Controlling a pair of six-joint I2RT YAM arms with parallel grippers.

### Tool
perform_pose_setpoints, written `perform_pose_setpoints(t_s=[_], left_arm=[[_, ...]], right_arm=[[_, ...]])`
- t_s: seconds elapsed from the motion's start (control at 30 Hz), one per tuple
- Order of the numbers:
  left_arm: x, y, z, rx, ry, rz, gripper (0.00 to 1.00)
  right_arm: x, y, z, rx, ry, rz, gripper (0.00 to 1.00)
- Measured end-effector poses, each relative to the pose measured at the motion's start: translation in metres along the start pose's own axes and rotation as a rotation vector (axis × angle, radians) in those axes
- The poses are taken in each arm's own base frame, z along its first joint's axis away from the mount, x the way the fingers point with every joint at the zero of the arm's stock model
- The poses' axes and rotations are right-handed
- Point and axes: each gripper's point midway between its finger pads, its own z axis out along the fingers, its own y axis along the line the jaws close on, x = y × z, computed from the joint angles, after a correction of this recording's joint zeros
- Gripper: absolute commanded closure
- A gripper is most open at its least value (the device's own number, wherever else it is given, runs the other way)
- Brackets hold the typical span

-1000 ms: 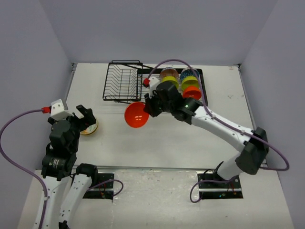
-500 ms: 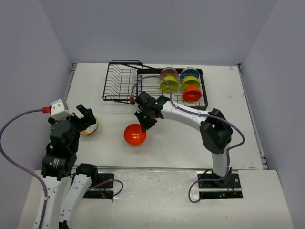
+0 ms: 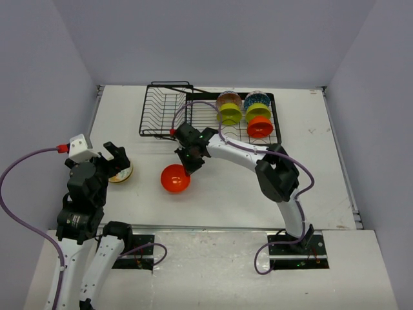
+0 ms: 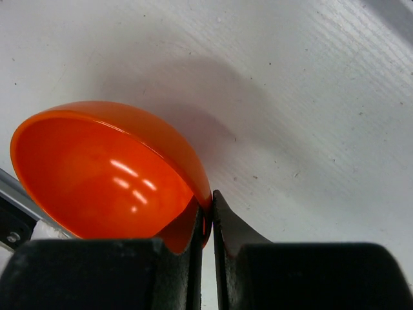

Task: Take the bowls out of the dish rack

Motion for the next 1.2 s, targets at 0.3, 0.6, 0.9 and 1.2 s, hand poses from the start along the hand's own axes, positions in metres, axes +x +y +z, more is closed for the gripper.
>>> perform_pose_setpoints(t_s=[0.3,0.6,0.9,1.2], left_arm=[[0.000,-0.001,0.000,0.007,0.002,0.000,0.00],[0.000,-0.001,0.000,0.008,0.001,-0.001,0.00],[-0.001,-0.002,-0.002,0.014,-0.003,-0.003,0.00],[0.001,-0.005,-0.001,0.031,0.008,-0.001,0.00]], right_arm=[[-0.005,0.006,0.001,-0.013,-0.023,0.005,0.65],[-0.009,-0.007,-0.070,0.049,-0.198,-0.062,0.01],[-0.058,-0.122,-0.204,0.652,-0.694,-0.491,0.01],[-0.037,-0.297,-0.172,0.978,-0.277,-0.698,0.02]])
